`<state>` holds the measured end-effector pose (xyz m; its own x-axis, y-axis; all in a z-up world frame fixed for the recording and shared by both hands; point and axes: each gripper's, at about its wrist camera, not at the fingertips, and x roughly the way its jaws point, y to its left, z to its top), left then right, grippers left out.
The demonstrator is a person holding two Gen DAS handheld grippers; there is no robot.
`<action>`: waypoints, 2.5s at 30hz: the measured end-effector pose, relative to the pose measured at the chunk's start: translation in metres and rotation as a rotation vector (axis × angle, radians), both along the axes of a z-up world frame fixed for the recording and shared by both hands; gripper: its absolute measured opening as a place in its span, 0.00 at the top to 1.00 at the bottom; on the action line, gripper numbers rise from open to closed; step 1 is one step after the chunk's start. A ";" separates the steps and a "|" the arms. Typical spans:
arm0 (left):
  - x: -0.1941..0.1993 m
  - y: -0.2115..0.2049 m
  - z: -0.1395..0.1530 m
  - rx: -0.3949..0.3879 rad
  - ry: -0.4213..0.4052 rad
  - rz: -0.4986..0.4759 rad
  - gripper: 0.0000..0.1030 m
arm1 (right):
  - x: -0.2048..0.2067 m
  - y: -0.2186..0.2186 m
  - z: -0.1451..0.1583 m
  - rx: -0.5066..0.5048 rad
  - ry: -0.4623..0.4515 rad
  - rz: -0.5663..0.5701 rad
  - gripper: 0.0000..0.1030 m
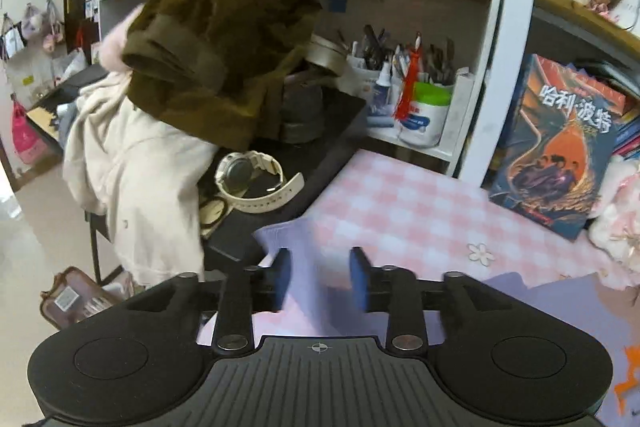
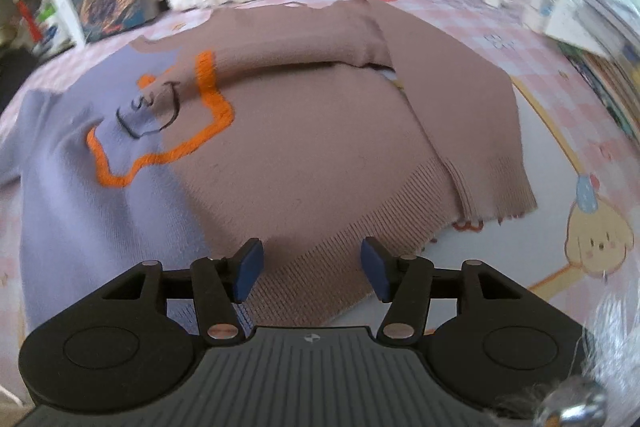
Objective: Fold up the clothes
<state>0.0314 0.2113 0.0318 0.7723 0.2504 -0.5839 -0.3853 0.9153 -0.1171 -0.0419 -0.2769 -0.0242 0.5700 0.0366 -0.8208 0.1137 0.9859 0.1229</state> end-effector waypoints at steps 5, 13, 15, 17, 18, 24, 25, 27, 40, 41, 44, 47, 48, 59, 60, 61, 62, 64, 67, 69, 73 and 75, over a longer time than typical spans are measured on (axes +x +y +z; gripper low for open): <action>-0.017 -0.049 -0.019 -0.179 0.063 -0.265 0.48 | -0.005 -0.017 0.007 0.048 -0.043 -0.147 0.50; 0.000 -0.113 -0.065 -0.341 0.227 -0.431 0.46 | -0.007 -0.035 0.006 -0.085 -0.030 -0.242 0.51; 0.004 -0.119 -0.070 -0.341 0.243 -0.431 0.47 | -0.010 -0.036 0.001 -0.096 -0.002 -0.252 0.53; 0.005 -0.124 -0.070 -0.333 0.239 -0.443 0.51 | -0.014 -0.037 -0.003 -0.091 0.012 -0.263 0.54; 0.006 -0.127 -0.070 -0.324 0.236 -0.450 0.53 | -0.016 -0.037 -0.005 -0.086 0.018 -0.269 0.54; 0.012 -0.140 -0.073 -0.291 0.228 -0.466 0.97 | -0.018 -0.034 -0.007 -0.047 0.001 -0.246 0.72; 0.012 -0.140 -0.073 -0.294 0.226 -0.469 0.97 | -0.017 -0.035 -0.006 -0.019 -0.005 -0.246 0.78; 0.014 -0.133 -0.072 -0.320 0.226 -0.467 0.97 | -0.016 -0.039 -0.005 0.050 -0.015 -0.258 0.82; 0.018 -0.142 -0.069 -0.271 0.243 -0.505 0.97 | 0.047 -0.061 -0.003 0.056 0.005 -0.180 0.92; 0.020 -0.144 -0.067 -0.278 0.241 -0.517 0.97 | 0.054 -0.068 0.003 0.073 -0.001 -0.187 0.92; 0.021 -0.155 -0.057 -0.295 0.202 -0.579 0.97 | 0.054 -0.090 0.046 0.109 -0.163 -0.323 0.93; 0.023 -0.155 -0.052 -0.270 0.171 -0.579 0.97 | 0.019 -0.073 0.081 0.100 -0.253 -0.296 0.93; 0.026 -0.149 -0.052 -0.262 0.167 -0.562 0.97 | 0.008 -0.063 0.080 0.087 -0.219 -0.255 0.93; 0.032 -0.109 -0.063 -0.172 0.181 -0.512 0.97 | -0.062 0.008 0.011 0.132 0.120 -0.070 0.92; 0.030 -0.109 -0.065 -0.169 0.182 -0.514 0.97 | -0.067 0.007 0.010 0.142 0.110 -0.098 0.92; 0.027 -0.108 -0.066 -0.169 0.185 -0.517 0.97 | -0.069 0.006 0.010 0.140 0.100 -0.121 0.88; 0.026 -0.108 -0.067 -0.166 0.188 -0.521 0.97 | -0.071 0.006 0.012 0.128 0.086 -0.128 0.85; 0.020 -0.109 -0.067 -0.150 0.190 -0.534 0.97 | -0.074 0.004 0.018 0.091 0.047 -0.133 0.73; 0.011 -0.113 -0.068 -0.125 0.197 -0.540 0.97 | -0.075 -0.007 0.029 0.003 -0.006 -0.155 0.67; 0.007 -0.115 -0.067 -0.110 0.203 -0.533 0.96 | -0.069 -0.018 0.031 -0.085 -0.026 -0.180 0.61; 0.000 -0.118 -0.060 -0.083 0.189 -0.478 0.92 | -0.060 -0.032 0.037 -0.155 -0.049 -0.145 0.54; -0.005 -0.120 -0.056 -0.071 0.171 -0.445 0.92 | -0.055 -0.035 0.038 -0.180 -0.070 -0.089 0.50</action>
<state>0.0266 0.0914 -0.0244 0.6869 -0.1276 -0.7154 0.0226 0.9877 -0.1545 -0.0974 -0.3116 0.0138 0.6202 -0.1602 -0.7679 0.1984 0.9791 -0.0441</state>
